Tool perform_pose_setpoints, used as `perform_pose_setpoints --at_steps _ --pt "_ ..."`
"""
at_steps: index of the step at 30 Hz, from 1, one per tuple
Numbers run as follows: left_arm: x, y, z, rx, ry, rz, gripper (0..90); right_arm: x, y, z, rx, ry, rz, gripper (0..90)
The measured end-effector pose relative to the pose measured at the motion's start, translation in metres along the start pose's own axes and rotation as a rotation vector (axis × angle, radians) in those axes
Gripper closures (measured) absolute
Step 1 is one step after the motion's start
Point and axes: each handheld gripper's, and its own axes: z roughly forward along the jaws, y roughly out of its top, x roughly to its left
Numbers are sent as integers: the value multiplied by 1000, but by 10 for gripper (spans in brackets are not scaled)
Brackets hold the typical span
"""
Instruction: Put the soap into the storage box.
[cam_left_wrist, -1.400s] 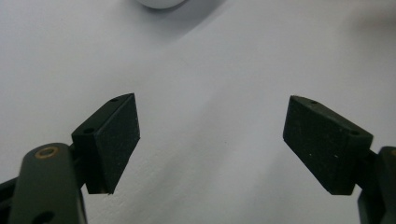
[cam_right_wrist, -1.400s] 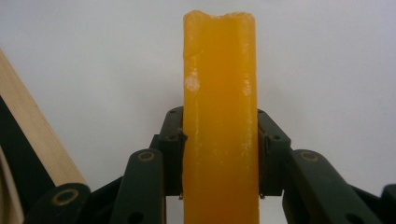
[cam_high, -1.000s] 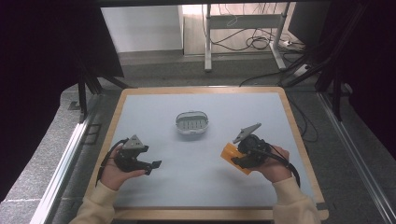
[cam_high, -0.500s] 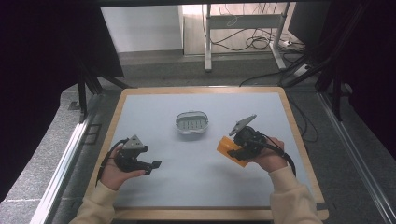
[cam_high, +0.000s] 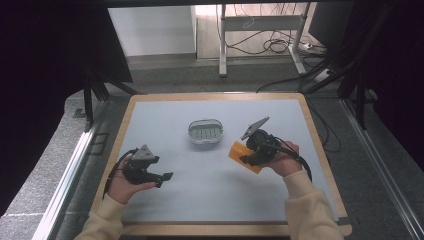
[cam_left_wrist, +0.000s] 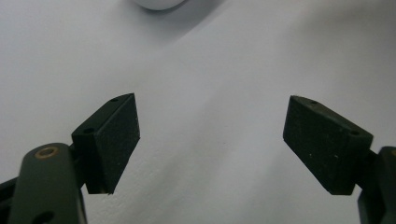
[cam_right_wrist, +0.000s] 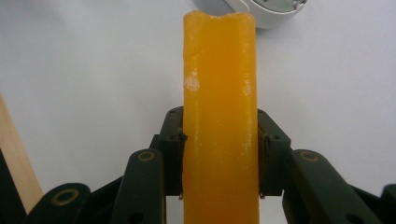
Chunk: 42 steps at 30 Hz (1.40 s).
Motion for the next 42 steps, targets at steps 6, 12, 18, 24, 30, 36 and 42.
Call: perform_pose_setpoints --at_steps 6,12,18,24,30,36,42 --pt "0 0 0 0 1 0 186 -4 3 1 -6 8 -3 614" --pt "0 0 0 1 1 -1 186 -9 5 2 -12 6 -4 615" --pt "0 0 0 2 1 -3 186 -13 8 3 -12 6 0 615" --pt "1 0 -1 0 1 -5 186 -16 12 2 -17 7 -4 614" --pt "1 0 -1 0 1 -5 186 -19 17 3 -20 7 -9 614" --pt "1 -1 0 1 2 -4 186 -21 24 3 -23 10 -24 615" --pt "1 0 -1 -2 5 -5 186 -24 30 3 -25 10 -29 615"
